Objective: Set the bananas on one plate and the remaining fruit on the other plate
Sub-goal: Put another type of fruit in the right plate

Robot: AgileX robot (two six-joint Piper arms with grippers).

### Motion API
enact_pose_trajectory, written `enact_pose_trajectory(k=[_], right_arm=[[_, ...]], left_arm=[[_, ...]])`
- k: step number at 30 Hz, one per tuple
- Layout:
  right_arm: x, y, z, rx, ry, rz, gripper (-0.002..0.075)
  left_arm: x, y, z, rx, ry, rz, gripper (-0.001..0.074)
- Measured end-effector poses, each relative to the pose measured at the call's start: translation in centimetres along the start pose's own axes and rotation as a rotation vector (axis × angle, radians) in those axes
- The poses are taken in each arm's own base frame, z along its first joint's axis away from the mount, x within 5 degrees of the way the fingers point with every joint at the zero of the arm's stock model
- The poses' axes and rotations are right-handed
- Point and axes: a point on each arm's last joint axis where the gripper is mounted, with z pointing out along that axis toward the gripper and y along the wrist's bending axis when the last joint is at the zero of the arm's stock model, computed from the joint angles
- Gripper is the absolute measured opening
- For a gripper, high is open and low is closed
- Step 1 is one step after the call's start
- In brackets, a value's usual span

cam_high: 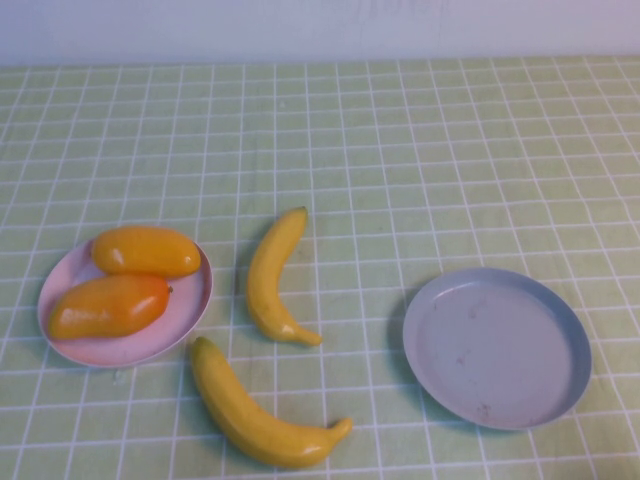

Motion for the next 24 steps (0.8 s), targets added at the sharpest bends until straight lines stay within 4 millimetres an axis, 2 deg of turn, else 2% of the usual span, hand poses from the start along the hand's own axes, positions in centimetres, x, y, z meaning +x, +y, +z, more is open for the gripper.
enact_pose_trajectory(k=[5, 24], right_arm=[[0.0, 0.0, 0.0, 0.0, 0.0, 0.0, -0.0016], [0.0, 0.0, 0.0, 0.0, 0.0, 0.0, -0.0015]], left_arm=[[1.22, 0.05, -0.08, -0.005, 0.134, 0.002, 0.0004], [1.26, 0.07, -0.09, -0.007, 0.138, 0.007, 0.0004]])
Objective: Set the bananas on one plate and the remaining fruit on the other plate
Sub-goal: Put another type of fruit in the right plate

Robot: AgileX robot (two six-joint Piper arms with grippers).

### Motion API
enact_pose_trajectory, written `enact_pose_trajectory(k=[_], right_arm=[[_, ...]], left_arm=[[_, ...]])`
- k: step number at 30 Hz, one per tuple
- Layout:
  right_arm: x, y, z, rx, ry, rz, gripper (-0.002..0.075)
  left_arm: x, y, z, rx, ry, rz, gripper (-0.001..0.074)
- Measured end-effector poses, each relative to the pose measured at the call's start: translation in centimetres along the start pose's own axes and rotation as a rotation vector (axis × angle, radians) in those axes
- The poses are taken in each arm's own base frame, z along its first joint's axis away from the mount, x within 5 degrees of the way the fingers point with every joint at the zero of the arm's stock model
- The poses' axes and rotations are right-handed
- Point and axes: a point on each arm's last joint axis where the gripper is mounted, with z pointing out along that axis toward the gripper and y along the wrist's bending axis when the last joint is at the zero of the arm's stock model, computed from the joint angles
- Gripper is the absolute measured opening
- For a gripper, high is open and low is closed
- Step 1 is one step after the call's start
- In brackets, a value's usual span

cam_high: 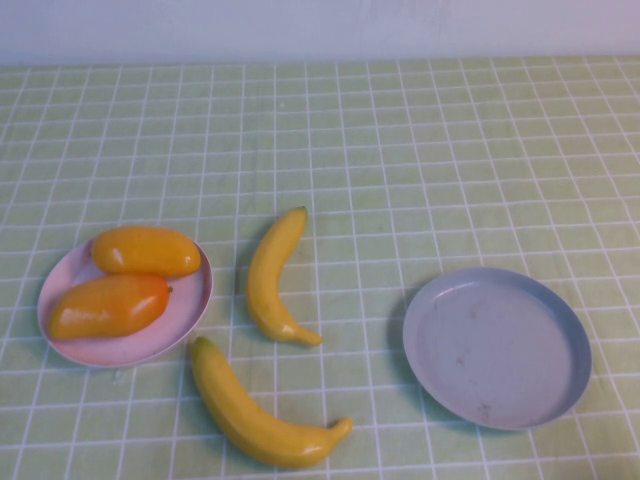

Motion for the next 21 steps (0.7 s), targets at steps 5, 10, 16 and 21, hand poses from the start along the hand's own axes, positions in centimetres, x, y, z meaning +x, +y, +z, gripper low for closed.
enact_pose_trajectory(k=[5, 10, 16, 21], right_arm=[[0.0, 0.0, 0.0, 0.0, 0.0, 0.0, -0.0016], [0.0, 0.0, 0.0, 0.0, 0.0, 0.0, -0.0015], [-0.9, 0.2, 0.0, -0.031, -0.094, 0.148, -0.0015], [-2.1, 0.1, -0.3, -0.06, -0.233, 0.368, -0.0015]], left_arm=[[0.0, 0.0, 0.0, 0.0, 0.0, 0.002, 0.0004], [0.0, 0.0, 0.0, 0.0, 0.0, 0.003, 0.0004], [0.0, 0.0, 0.0, 0.0, 0.0, 0.003, 0.0004], [0.0, 0.0, 0.0, 0.0, 0.0, 0.003, 0.0004]])
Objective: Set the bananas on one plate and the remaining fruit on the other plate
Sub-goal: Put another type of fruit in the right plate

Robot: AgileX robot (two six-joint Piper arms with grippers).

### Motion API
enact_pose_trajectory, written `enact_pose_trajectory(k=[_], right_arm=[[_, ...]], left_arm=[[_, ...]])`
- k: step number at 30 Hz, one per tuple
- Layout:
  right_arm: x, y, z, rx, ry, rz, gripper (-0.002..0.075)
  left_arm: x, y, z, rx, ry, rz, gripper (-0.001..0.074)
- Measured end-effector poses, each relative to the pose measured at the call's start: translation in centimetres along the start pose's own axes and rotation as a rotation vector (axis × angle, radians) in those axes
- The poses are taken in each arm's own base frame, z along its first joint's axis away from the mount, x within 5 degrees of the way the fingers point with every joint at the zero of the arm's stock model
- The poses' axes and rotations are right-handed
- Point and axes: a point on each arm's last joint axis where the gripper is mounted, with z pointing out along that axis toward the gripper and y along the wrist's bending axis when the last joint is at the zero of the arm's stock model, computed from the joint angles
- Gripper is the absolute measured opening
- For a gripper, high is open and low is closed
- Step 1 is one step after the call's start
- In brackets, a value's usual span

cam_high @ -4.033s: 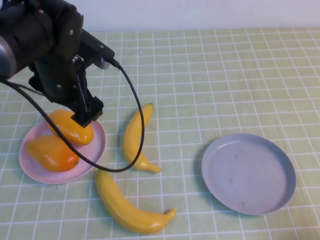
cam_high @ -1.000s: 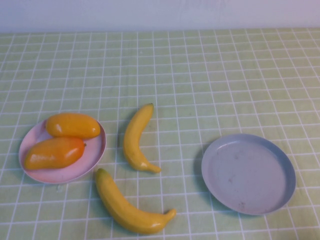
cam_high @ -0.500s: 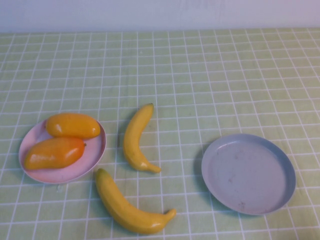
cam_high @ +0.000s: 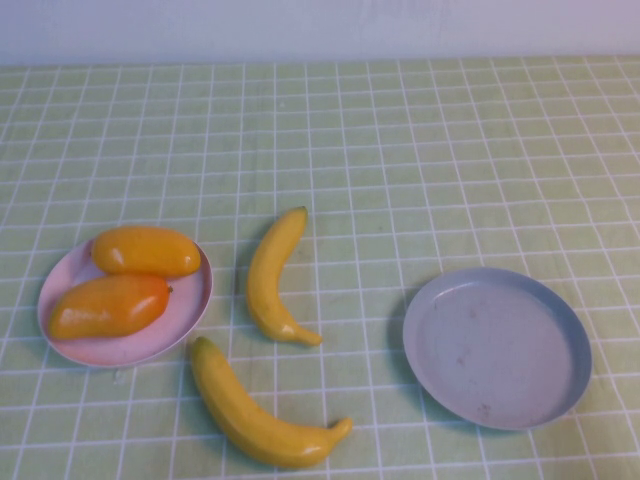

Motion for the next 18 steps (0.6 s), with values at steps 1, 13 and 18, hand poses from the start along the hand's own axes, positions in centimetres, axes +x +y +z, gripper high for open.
enact_pose_trajectory(k=[1, 13, 18], right_arm=[[-0.2, 0.0, 0.0, -0.002, -0.017, 0.027, -0.0016], [-3.1, 3.6, -0.3, -0.137, 0.178, 0.193, -0.0015], [-6.4, 6.4, 1.3, -0.156, 0.471, -0.007, -0.0015]], left_arm=[[0.0, 0.0, 0.0, 0.0, 0.0, 0.0, 0.0004], [0.0, 0.0, 0.0, 0.0, 0.0, 0.0, 0.0004], [0.0, 0.0, 0.0, 0.0, 0.0, 0.001, 0.0004]])
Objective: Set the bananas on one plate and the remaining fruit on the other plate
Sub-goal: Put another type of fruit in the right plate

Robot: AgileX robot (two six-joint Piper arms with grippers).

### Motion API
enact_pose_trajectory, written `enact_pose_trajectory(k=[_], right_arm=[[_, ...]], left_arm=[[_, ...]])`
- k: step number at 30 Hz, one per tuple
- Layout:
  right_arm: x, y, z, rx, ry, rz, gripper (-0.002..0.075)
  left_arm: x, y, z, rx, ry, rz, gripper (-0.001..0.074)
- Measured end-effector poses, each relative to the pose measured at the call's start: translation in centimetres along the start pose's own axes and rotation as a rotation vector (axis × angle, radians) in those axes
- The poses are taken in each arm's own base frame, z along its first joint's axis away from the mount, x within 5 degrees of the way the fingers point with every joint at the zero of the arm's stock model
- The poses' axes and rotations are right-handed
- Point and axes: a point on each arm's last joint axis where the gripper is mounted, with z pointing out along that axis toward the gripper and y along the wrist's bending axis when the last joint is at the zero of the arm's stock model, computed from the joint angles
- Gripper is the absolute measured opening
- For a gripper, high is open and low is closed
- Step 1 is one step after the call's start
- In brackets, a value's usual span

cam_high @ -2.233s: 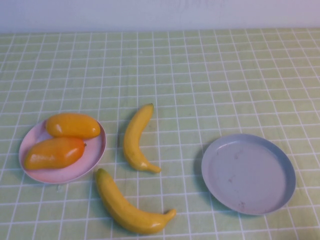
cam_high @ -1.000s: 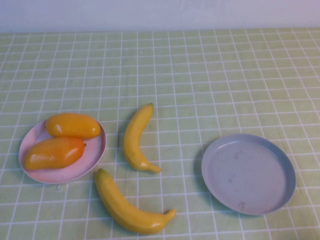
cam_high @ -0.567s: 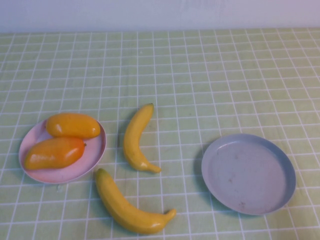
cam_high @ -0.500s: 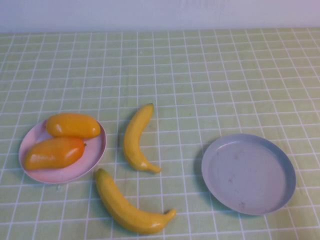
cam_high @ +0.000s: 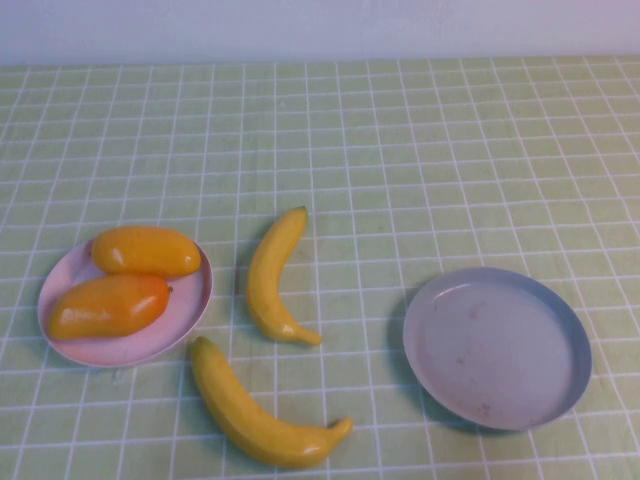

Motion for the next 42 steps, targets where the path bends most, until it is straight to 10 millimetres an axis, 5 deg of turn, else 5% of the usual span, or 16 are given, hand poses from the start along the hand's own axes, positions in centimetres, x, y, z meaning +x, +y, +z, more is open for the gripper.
enact_pose_trajectory(k=[8, 16, 24, 33, 42], right_arm=[[-4.7, 2.0, 3.7, -0.054, 0.354, -0.195, -0.0015], [-4.6, 5.4, 10.6, -0.176, 0.671, -0.391, -0.0015], [-0.5, 13.8, 18.3, -0.274, 0.933, -0.674, 0.0073], [5.8, 21.6, 23.3, -0.361, 1.103, -0.905, 0.053], [9.5, 24.4, 27.1, -0.374, 1.104, -0.988, 0.0563]], left_arm=[[0.0, 0.0, 0.0, 0.0, 0.0, 0.002, 0.0004], [0.0, 0.0, 0.0, 0.0, 0.0, 0.002, 0.0004], [0.0, 0.0, 0.0, 0.0, 0.0, 0.002, 0.0004], [0.0, 0.0, 0.0, 0.0, 0.0, 0.002, 0.0004], [0.0, 0.0, 0.0, 0.0, 0.0, 0.002, 0.0004]])
